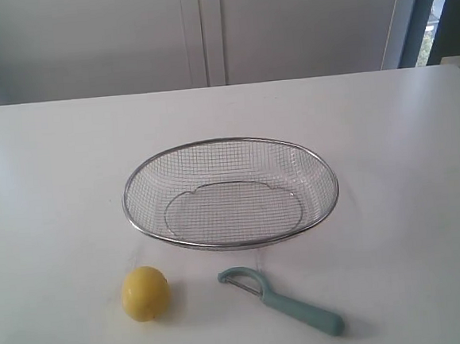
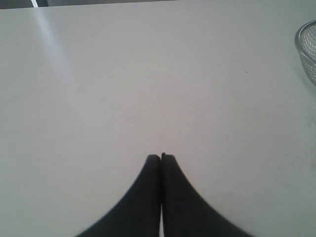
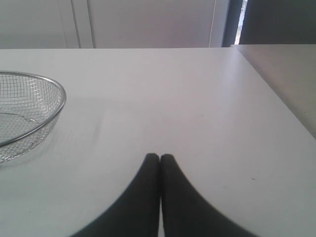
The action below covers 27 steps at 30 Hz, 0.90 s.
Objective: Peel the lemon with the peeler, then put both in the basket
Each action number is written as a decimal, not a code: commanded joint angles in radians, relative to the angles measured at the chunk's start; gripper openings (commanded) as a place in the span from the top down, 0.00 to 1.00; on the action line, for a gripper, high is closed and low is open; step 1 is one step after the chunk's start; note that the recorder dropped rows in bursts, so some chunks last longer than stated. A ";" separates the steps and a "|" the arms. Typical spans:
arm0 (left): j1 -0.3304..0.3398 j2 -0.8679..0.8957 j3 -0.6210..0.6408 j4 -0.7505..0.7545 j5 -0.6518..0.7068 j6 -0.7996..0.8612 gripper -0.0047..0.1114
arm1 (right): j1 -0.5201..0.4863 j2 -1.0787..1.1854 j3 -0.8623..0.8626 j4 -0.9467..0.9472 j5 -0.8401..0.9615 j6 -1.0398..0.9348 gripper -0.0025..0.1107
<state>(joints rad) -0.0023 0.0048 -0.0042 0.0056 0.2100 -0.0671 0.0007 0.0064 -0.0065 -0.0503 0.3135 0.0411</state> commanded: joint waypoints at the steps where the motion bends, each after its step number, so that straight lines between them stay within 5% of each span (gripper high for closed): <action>1: 0.000 -0.005 0.004 -0.006 0.000 -0.003 0.96 | -0.006 -0.006 0.006 0.000 -0.086 0.000 0.98; 27: 0.000 -0.005 0.004 -0.006 0.000 -0.003 0.96 | -0.006 -0.006 0.006 0.000 -0.344 0.000 0.98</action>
<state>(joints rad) -0.0023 0.0048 -0.0042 0.0056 0.2100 -0.0671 0.0007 0.0064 -0.0065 -0.0503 0.0181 0.0411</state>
